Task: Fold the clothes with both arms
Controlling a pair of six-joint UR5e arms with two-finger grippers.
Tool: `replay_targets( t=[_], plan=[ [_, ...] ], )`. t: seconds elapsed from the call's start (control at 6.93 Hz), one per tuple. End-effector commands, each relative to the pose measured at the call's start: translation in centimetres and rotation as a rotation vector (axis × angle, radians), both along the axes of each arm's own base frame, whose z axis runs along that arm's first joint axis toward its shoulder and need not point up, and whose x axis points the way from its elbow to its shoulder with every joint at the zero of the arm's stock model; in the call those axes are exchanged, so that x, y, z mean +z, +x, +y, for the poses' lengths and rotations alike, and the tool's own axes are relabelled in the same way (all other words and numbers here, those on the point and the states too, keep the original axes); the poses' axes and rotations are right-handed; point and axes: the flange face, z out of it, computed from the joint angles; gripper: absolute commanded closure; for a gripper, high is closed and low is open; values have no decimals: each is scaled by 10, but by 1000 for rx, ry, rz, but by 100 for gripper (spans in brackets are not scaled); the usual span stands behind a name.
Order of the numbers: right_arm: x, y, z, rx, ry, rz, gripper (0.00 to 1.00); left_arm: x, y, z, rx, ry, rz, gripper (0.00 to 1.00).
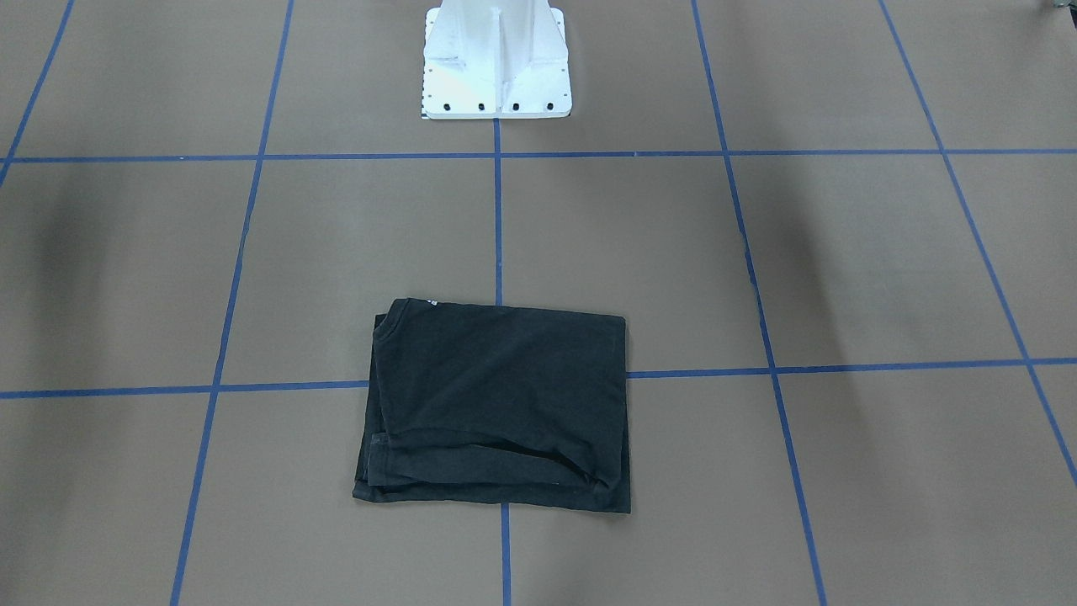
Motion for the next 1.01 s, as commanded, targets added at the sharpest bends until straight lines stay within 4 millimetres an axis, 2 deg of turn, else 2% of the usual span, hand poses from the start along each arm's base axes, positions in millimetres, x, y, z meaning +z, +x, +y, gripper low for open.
replay_targets(
  t=[0.0, 0.14, 0.29, 0.43, 0.58, 0.72, 0.87],
  plan=[
    [23, 3, 17, -3, -37, -1, 0, 15, -4, 22, -5, 57, -1, 0],
    [43, 7, 30, -5, -73, 4, 0, 16, -5, 21, -5, 39, 0, 0],
    [52, 13, 35, 4, -92, 6, 0, 22, -7, 18, -3, -55, -9, 0],
    [64, 30, 46, 30, -112, 1, 0, 20, -8, 19, 48, -84, -50, 0],
    [83, 40, 64, 10, -116, -11, 0, 25, -20, 22, 121, -79, -105, 0],
    [101, 48, 82, -39, -94, -15, 0, 34, -23, 32, 180, -132, -131, 0],
    [115, 54, 98, -34, -114, -18, 0, 35, -24, 42, 204, -197, -135, 0]
  ],
)
